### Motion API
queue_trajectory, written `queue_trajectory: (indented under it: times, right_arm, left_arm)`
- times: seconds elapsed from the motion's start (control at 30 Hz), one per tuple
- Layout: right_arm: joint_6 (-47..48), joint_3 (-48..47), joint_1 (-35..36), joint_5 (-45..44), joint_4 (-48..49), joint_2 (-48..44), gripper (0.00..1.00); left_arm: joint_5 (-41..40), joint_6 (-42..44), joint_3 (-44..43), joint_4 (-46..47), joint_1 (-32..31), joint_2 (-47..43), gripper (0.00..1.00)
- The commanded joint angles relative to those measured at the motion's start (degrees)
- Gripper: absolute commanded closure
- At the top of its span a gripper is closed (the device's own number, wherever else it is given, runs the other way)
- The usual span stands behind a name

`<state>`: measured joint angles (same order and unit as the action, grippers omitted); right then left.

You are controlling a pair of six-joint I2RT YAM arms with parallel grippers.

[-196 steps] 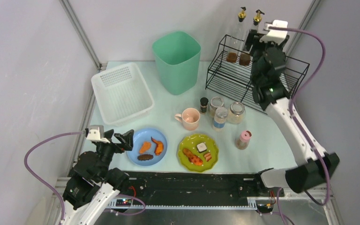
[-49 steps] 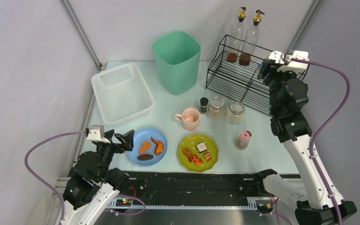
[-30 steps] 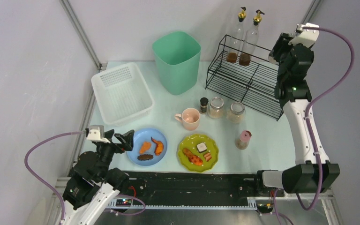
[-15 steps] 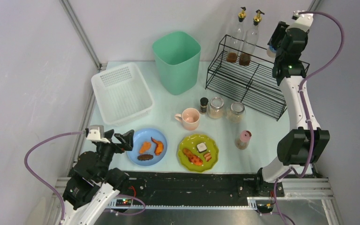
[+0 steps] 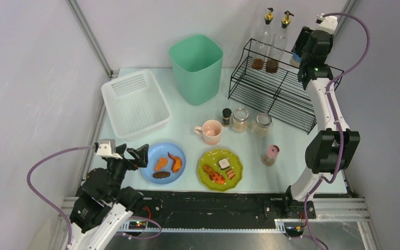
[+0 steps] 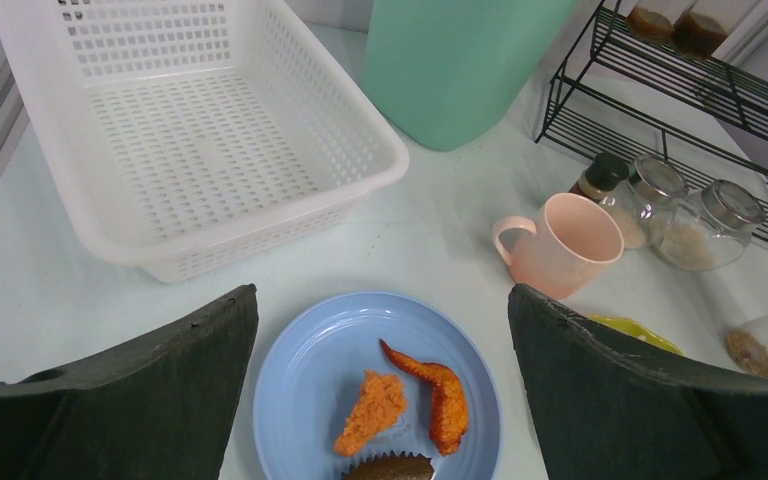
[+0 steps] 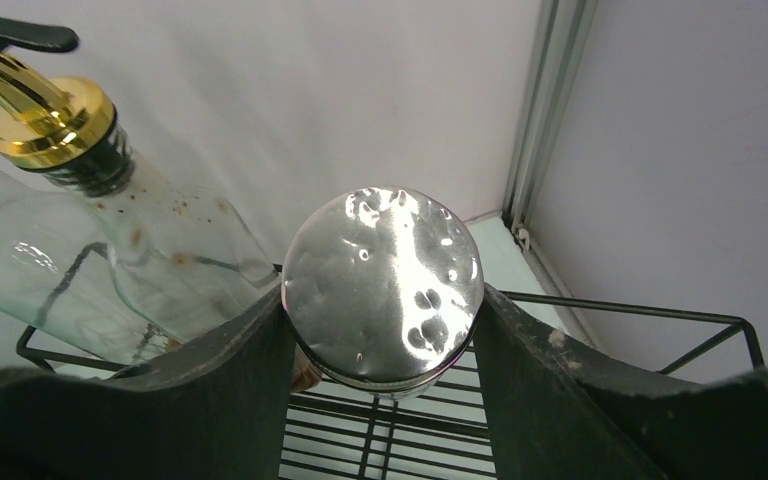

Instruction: Clear the kitchen counter

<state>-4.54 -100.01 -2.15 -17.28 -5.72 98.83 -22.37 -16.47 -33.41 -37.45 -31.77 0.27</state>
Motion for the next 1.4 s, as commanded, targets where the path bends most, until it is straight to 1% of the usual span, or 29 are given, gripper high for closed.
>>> queue_trajectory:
  times: [0.0, 0.23, 0.63, 1.0, 1.17, 1.27, 1.37]
  right_arm:
    - [-0.4, -4.5, -0.1, -0.5, 5.1, 0.6, 0.82]
    - [-0.7, -3.9, -0.2, -0.6, 5.1, 2.1, 0.82]
    - [-2.5, -0.2, 0.0, 0.2, 4.3, 4.3, 0.81]
    - [-2.3, 1.3, 0.0, 0.3, 3.2, 5.7, 0.78]
    - [-2.1, 0.7, 0.0, 0.8, 1.8, 6.9, 0.71]
    - [-2.2, 0.5, 0.0, 0.9, 1.0, 7.5, 0.62]
    - [-2.3, 0.2, 0.0, 1.0, -0.2, 8.3, 0.56]
  left_arm:
    - [-1.1, -0.1, 0.6, 1.4, -0.1, -1.2, 0.02]
    - [-1.4, -0.2, 0.7, 1.4, -0.1, -1.2, 0.02]
    - [-1.5, -0.2, 0.6, 1.4, 0.0, -1.0, 0.02]
    - [-1.5, -0.2, 0.6, 1.4, 0.1, -1.1, 0.02]
    - [-1.5, -0.2, 0.7, 1.4, 0.2, -1.2, 0.02]
    - [-1.5, -0.2, 0.7, 1.4, 0.2, -1.3, 0.02]
    - [-1.5, -0.3, 0.7, 1.3, 0.2, -1.4, 0.02]
